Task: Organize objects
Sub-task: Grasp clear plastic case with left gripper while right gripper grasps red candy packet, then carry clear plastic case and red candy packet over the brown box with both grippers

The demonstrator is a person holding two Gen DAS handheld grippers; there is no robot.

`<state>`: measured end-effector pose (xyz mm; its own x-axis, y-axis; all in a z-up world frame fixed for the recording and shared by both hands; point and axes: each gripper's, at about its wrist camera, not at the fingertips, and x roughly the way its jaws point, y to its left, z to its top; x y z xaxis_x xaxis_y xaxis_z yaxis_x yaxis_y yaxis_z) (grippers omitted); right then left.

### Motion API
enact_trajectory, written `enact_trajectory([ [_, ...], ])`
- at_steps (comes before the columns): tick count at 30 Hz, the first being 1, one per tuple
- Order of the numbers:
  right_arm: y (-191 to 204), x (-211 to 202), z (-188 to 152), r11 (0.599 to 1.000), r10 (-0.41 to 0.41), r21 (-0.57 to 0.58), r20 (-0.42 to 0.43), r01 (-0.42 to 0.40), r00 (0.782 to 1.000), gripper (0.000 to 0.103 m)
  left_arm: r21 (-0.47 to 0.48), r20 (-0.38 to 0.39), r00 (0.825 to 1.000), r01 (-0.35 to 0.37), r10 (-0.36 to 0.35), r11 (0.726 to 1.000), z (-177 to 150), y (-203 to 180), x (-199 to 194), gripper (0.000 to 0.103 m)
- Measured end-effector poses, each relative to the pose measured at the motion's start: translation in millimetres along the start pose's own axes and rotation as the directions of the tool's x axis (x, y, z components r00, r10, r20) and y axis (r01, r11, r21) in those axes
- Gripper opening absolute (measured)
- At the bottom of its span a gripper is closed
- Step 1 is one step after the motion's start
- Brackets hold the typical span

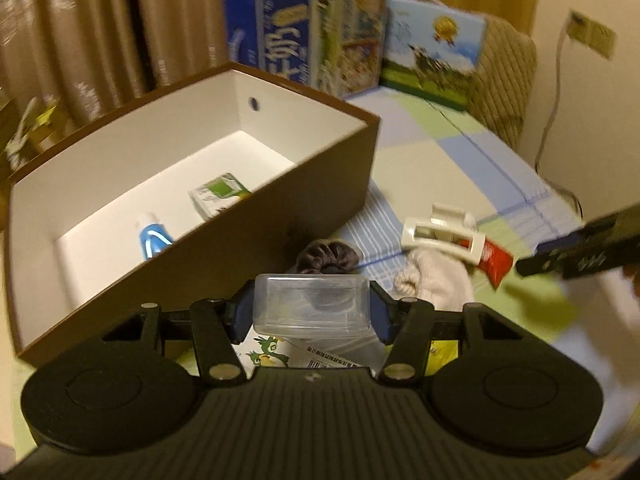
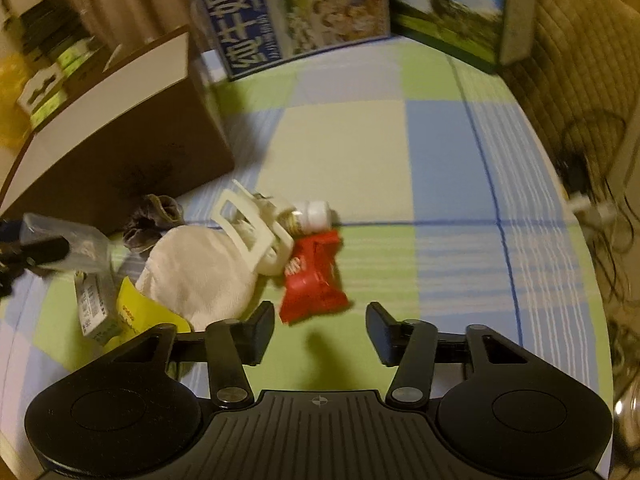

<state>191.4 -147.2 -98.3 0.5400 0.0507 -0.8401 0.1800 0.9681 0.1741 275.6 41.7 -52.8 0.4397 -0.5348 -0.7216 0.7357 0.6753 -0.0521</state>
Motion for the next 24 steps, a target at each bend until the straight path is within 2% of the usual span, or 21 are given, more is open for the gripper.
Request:
enact_trajectory([
  [4, 7, 17, 6, 0.997, -0.016, -0.076, -0.008, 0.015, 1.0, 0.043, -0.078, 0.02, 0.999, -0.029, 0.03, 0.997, 3, 8, -18, 0.052],
  [13, 9, 46, 19, 0.988, -0.023, -0.154, -0.04, 0.017, 0.999, 0.037, -0.156, 0.019, 0.994, -0.099, 0.103, 0.983, -1, 23, -45, 0.052],
  [20, 9, 47, 15, 0.98, -0.035, -0.2, -0.052, 0.024, 0.998, 0.026, -0.192, 0.028, 0.99, -0.127, 0.135, 0.973, -4, 30, -62, 0.052],
  [24, 4, 34, 11, 0.986, -0.024, -0.165, -0.057, 0.014, 0.998, 0.023, -0.206, 0.04, 0.989, -0.131, 0.142, 0.97, -2, 31, -71, 0.052],
])
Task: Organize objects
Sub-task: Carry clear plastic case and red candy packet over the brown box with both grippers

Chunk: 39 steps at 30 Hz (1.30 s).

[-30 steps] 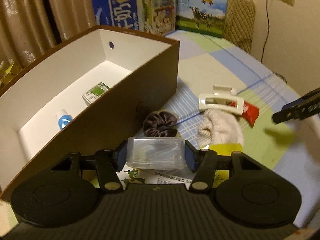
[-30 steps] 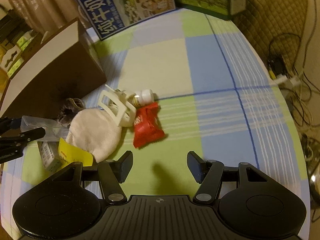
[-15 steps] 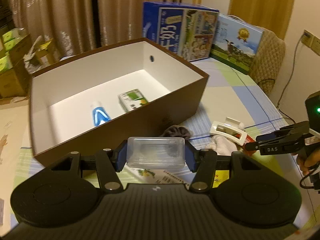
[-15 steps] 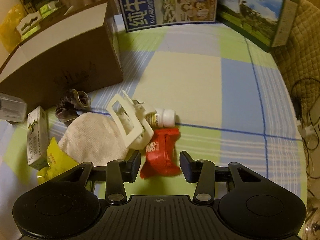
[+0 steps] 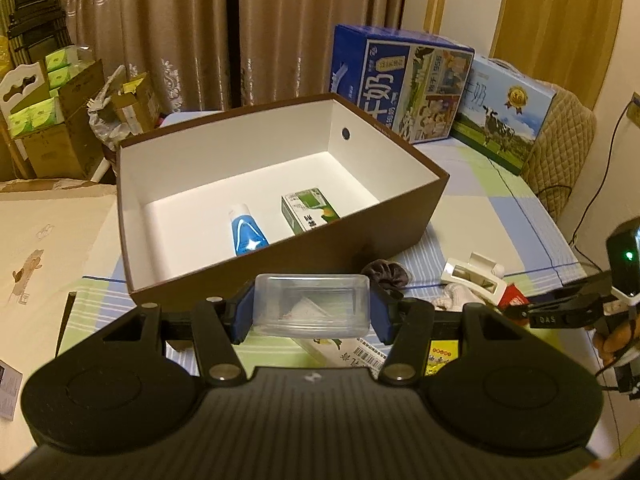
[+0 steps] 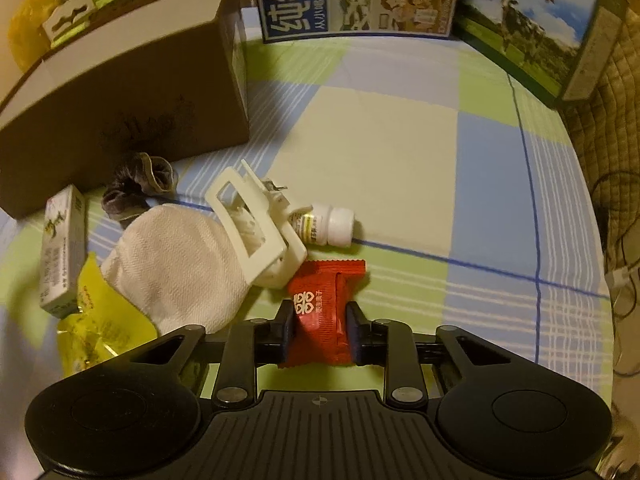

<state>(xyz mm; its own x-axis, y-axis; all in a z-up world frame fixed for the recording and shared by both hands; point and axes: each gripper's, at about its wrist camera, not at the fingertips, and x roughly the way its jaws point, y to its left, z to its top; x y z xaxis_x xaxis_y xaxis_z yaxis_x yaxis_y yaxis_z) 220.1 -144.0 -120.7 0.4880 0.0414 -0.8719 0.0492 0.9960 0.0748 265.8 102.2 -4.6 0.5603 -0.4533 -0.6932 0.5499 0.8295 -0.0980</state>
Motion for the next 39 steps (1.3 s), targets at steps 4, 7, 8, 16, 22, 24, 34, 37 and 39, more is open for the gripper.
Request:
enact_trajectory([
  [4, -6, -22, -4, 0.999, 0.019, 0.038, 0.028, -0.02, 0.999, 0.023, -0.017, 0.018, 1.0, -0.003, 0.004, 1.0, 6, 5, -7, 0.052],
  [7, -8, -41, -1, 0.998, 0.029, 0.051, 0.058, -0.032, 0.998, 0.023, -0.028, 0.03, 1.0, -0.007, 0.008, 1.0, 11, 9, -12, 0.052],
  [8, -7, -46, 2, 0.998, 0.034, 0.052, 0.069, -0.038, 0.997, 0.023, -0.029, 0.035, 0.999, -0.008, 0.009, 1.0, 13, 11, -13, 0.052],
  [16, 24, -77, 36, 0.989, 0.148, 0.002, 0.163, -0.151, 0.975, 0.023, -0.045, 0.077, 0.995, -0.052, 0.056, 0.998, 35, 29, -18, 0.052],
  [22, 58, -79, 75, 0.974, 0.223, -0.082, 0.209, -0.21, 0.952, 0.023, -0.062, 0.087, 0.99, -0.104, 0.109, 0.993, 52, 47, -10, 0.052],
  [24, 70, -78, 91, 0.969, 0.239, -0.115, 0.226, -0.218, 0.944, 0.023, -0.065, 0.084, 0.989, -0.12, 0.125, 0.991, 57, 53, -6, 0.052],
  [34, 109, -39, 162, 0.958, 0.262, -0.176, 0.223, -0.225, 0.939, 0.023, -0.073, -0.045, 0.988, -0.152, 0.149, 0.986, 77, 79, 43, 0.052],
  [37, 114, -18, 172, 0.962, 0.24, -0.181, 0.202, -0.205, 0.95, 0.023, -0.066, -0.085, 0.985, -0.153, 0.147, 0.986, 80, 82, 63, 0.052],
  [39, 114, -4, 177, 0.964, 0.229, -0.177, 0.184, -0.196, 0.956, 0.023, -0.06, -0.118, 0.982, -0.155, 0.147, 0.986, 81, 83, 77, 0.052],
])
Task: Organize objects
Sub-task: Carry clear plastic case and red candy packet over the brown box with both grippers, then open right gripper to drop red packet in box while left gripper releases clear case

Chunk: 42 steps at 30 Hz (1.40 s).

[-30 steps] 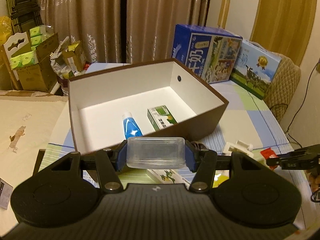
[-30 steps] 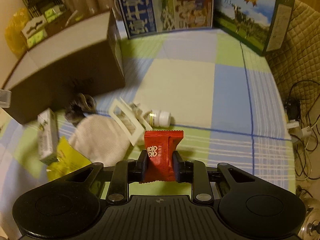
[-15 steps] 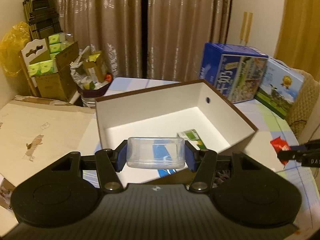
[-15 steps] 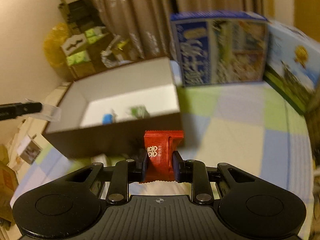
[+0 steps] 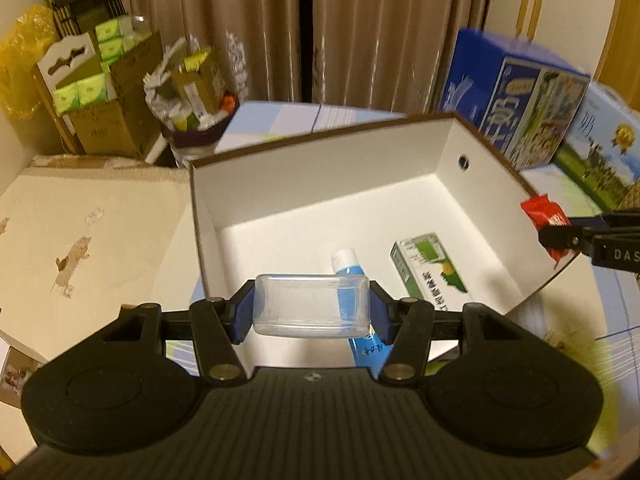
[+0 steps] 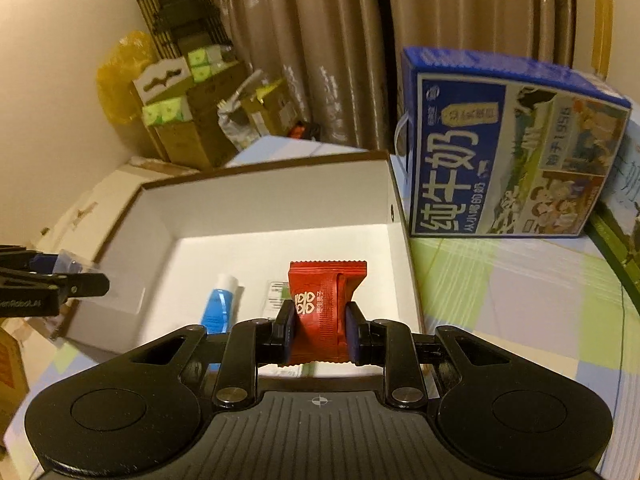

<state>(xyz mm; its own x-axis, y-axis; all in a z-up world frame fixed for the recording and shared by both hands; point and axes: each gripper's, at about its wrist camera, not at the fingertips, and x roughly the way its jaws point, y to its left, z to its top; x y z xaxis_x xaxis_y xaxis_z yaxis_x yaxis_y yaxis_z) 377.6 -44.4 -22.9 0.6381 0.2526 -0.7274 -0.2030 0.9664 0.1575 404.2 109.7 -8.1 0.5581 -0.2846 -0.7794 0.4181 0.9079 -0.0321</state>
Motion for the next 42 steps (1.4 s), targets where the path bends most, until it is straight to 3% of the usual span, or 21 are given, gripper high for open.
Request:
enact_trajectory([
  [8, -11, 41, 0, 1.0, -0.014, 0.007, -0.084, 0.015, 0.996, 0.023, 0.056, -0.143, 0.99, 0.009, -0.001, 0.998, 0, -10, 43, 0.052],
  [17, -11, 58, 1, 0.998, -0.035, -0.063, -0.128, 0.027, 0.991, 0.023, 0.136, -0.286, 0.958, 0.034, 0.006, 0.99, -1, -19, 80, 0.052],
  [18, -10, 59, 1, 0.997, -0.039, -0.068, -0.128, 0.03, 0.991, 0.023, 0.139, -0.288, 0.957, 0.025, 0.016, 0.99, 0, -19, 82, 0.053],
  [21, -9, 61, 3, 0.996, -0.047, -0.076, -0.13, 0.037, 0.99, 0.023, 0.154, -0.274, 0.961, 0.016, 0.027, 0.988, 3, -20, 86, 0.075],
  [22, -8, 61, 3, 0.996, -0.047, -0.077, -0.129, 0.038, 0.99, 0.023, 0.15, -0.264, 0.964, 0.015, 0.025, 0.989, 5, -19, 87, 0.077],
  [31, -5, 66, 6, 0.995, -0.054, -0.091, -0.124, 0.043, 0.991, 0.023, 0.087, -0.221, 0.975, 0.004, 0.015, 0.996, 21, -7, 87, 0.083],
  [35, -7, 64, 7, 0.995, -0.047, -0.095, -0.116, 0.036, 0.992, 0.032, 0.066, -0.199, 0.98, 0.011, 0.002, 0.998, 23, -2, 80, 0.086],
  [42, -7, 55, 5, 0.996, -0.03, -0.084, -0.119, 0.02, 0.992, 0.039, 0.046, -0.183, 0.983, 0.018, -0.009, 0.999, 22, 0, 68, 0.087],
])
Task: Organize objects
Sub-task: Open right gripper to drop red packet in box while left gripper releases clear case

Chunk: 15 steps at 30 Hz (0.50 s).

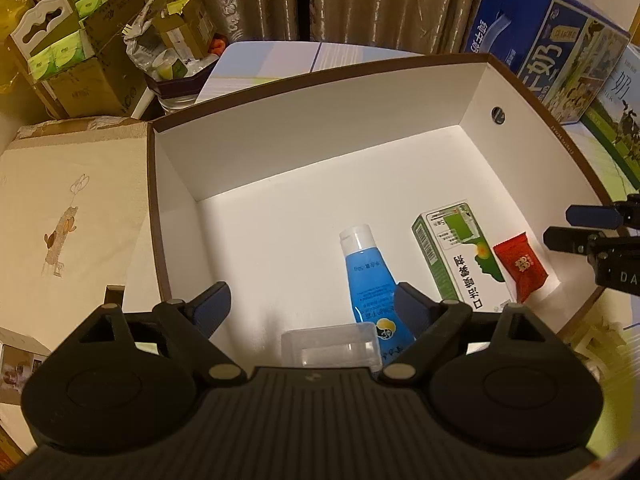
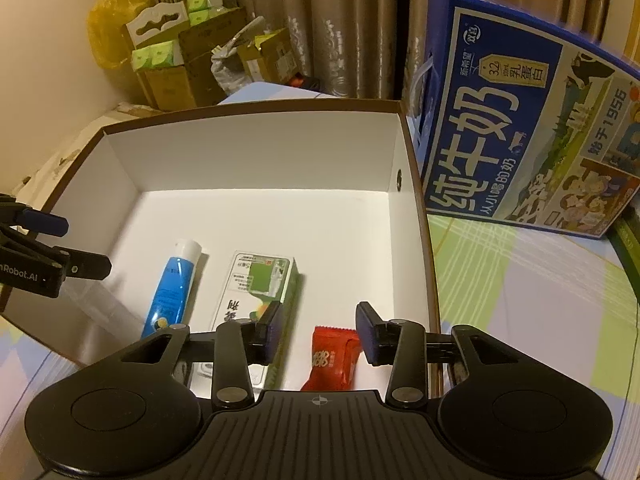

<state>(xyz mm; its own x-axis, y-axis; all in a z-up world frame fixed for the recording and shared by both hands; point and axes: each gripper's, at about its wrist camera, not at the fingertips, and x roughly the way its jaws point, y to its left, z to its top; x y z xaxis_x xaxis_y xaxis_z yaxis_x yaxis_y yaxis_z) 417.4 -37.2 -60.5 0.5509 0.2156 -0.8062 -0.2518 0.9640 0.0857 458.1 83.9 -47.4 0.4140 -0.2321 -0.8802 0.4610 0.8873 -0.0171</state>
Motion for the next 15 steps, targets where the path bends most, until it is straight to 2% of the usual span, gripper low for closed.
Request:
enact_trajectory([
  [6, 4, -13, -5, 1.0, 0.025, 0.0, 0.014, -0.025, 1.0, 0.044, -0.005, 0.024, 1.0, 0.001, -0.001, 1.0, -5, -2, -15, 0.09],
  [15, 12, -51, -16, 0.998, 0.043, 0.035, 0.083, -0.046, 0.996, 0.047, -0.033, 0.092, 0.996, 0.02, -0.017, 0.999, -20, -3, -53, 0.092],
])
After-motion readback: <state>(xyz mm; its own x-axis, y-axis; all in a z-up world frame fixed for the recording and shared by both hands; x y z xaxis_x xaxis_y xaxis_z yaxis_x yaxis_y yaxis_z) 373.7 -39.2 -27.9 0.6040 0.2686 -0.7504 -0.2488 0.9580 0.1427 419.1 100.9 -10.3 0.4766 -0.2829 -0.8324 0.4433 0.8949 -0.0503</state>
